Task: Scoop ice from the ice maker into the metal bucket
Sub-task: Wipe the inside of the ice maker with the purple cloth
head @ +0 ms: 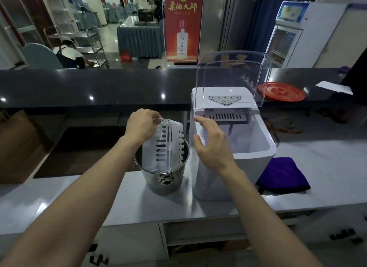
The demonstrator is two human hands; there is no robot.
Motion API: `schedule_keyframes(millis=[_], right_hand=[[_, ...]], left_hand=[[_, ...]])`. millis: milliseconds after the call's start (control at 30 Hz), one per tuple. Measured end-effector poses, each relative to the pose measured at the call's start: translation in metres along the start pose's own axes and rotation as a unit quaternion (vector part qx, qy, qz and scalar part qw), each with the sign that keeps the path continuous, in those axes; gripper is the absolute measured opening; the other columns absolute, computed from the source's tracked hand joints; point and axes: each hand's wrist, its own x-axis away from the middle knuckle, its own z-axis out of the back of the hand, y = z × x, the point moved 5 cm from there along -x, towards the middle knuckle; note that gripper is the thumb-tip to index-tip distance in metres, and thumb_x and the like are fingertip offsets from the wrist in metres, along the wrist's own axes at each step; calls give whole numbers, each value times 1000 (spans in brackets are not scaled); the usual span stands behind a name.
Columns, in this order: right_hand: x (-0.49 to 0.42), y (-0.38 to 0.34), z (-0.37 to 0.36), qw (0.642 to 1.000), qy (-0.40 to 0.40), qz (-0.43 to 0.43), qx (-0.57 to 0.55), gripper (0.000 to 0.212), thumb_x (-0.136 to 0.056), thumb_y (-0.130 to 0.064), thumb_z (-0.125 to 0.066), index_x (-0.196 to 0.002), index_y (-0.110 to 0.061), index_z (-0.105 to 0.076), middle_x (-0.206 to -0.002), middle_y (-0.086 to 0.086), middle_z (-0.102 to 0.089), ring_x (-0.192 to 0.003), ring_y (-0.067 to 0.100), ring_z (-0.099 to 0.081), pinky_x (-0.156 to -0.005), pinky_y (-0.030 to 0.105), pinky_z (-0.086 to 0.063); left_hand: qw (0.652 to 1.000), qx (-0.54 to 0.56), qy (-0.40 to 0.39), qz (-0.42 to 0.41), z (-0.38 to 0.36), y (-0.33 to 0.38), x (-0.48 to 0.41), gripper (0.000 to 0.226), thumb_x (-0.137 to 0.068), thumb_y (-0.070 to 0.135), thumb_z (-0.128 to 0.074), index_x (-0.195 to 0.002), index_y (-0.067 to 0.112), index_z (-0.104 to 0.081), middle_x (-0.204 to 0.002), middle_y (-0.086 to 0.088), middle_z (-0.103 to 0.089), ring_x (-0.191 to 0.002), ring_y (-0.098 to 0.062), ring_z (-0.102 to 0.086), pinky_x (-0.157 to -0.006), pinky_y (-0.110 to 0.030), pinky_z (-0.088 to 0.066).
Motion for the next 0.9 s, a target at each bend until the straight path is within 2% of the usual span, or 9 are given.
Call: schedule_keyframes(millis=[233,300,400,467,533,633,767,833,900], right_hand=[[-3,-2,0,999,-43,0,11,46,-104,-26,-62,-149,-18,-56,-151,-4,-57,-138,10,-50,-118,31,-42],[-5,-4,-1,999,-45,-14,15,56,-104,-43,-63,-153,-19,-52,-152,-4,-57,-137,12,-52,-115,36,-45],[-13,-12,-2,999,-35,-32,16,86,-94,-75,-60,-162,-28,-36,-156,-4,-51,-131,16,-58,-105,42,-54],[-19,-20,0,999,-25,-33,-13,91,-90,-82,-58,-165,-41,-25,-156,-4,-46,-117,16,-65,-94,42,-59],[-25,-30,5,999,-7,-23,-20,85,-93,-74,-61,-164,-45,-25,-154,-2,-45,-104,13,-65,-89,38,-59],[-33,-39,11,999,23,-12,20,60,-102,-46,-64,-157,-31,-46,-144,2,-55,-109,9,-57,-94,31,-50],[-33,-43,17,998,43,-12,33,35,-99,-20,-59,-134,-18,-61,-123,2,-63,-105,14,-58,-91,32,-51],[-31,-43,20,998,51,-12,44,32,-98,-12,-55,-129,-13,-63,-119,4,-64,-101,14,-55,-86,29,-47],[-29,-39,26,997,70,-28,36,26,-96,-8,-54,-120,-10,-65,-112,5,-65,-92,13,-54,-80,27,-45]], left_hand=[[993,69,88,-37,37,11,3,15,-102,40,-71,-108,35,-84,-102,12,-81,-93,-9,-72,-85,-38,-60],[988,101,107,-53,55,20,3,14,-99,41,-75,-107,35,-85,-101,13,-82,-93,-6,-72,-85,-37,-61],[981,114,120,-105,83,41,7,14,-96,41,-78,-105,33,-86,-99,13,-82,-90,-5,-72,-84,-39,-61],[975,109,119,-152,95,58,11,15,-95,41,-79,-103,31,-87,-99,13,-82,-87,-5,-72,-83,-39,-61],[969,107,118,-189,104,73,15,16,-94,42,-79,-103,32,-87,-98,14,-82,-84,-3,-72,-80,-37,-61],[964,105,127,-208,111,87,19,14,-94,44,-80,-102,36,-87,-96,16,-82,-81,-2,-71,-77,-33,-60],[965,120,118,-199,111,97,24,12,-90,42,-83,-100,35,-87,-94,13,-82,-79,2,-63,-75,-14,-44],[963,141,95,-207,108,101,25,17,-89,44,-84,-103,33,-87,-95,13,-81,-82,6,-62,-78,-17,-48],[964,160,73,-199,107,99,24,33,-87,48,-83,-117,33,-82,-104,14,-78,-89,3,-63,-86,-30,-57]])
